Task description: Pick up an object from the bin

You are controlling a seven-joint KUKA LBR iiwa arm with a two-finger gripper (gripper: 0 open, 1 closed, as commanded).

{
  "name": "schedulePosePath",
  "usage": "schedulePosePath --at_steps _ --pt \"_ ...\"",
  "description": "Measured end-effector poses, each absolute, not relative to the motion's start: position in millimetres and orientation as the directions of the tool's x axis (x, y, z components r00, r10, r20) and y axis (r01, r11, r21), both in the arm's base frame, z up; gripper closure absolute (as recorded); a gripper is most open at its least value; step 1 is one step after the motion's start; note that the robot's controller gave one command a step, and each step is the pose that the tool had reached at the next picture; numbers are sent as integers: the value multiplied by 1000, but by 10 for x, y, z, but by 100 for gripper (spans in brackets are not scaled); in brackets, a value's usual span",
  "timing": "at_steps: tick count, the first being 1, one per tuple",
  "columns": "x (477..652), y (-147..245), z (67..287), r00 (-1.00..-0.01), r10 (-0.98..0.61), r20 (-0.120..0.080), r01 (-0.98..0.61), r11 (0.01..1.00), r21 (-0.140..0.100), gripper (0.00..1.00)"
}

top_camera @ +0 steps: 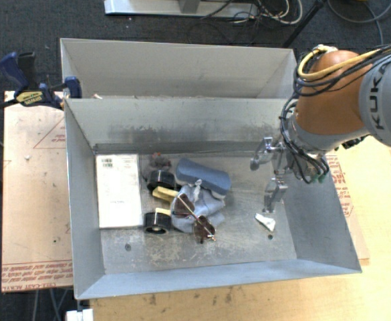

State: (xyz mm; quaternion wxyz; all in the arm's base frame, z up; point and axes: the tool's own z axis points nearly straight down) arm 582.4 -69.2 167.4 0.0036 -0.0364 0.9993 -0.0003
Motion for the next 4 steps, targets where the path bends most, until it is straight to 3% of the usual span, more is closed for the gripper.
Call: schedulePosePath --at_steps 1,2,3,4 --pt "6048 11 1536 -984 -180 -3 -180 984 0 0" --pt "6121 224 1553 -989 -147 -4 -147 989 2 0" --pt "6200 241 824 -999 43 -9 43 999 2 0" --pt "6194 248 840 -999 47 -3 47 999 2 100"
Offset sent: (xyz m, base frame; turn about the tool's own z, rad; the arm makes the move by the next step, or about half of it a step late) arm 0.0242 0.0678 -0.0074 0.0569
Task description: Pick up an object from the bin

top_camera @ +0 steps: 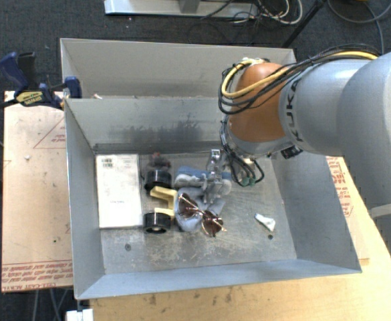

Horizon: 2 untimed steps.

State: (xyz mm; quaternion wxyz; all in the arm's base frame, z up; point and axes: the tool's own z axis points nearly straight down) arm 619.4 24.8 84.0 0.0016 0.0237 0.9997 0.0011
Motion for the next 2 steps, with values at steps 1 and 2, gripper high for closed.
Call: schedulePosePath --at_steps 1,2 --pt "6194 248 840 -999 47 -3 47 999 2 100" --pt "6193 249 850 -999 47 -2 47 999 2 100"
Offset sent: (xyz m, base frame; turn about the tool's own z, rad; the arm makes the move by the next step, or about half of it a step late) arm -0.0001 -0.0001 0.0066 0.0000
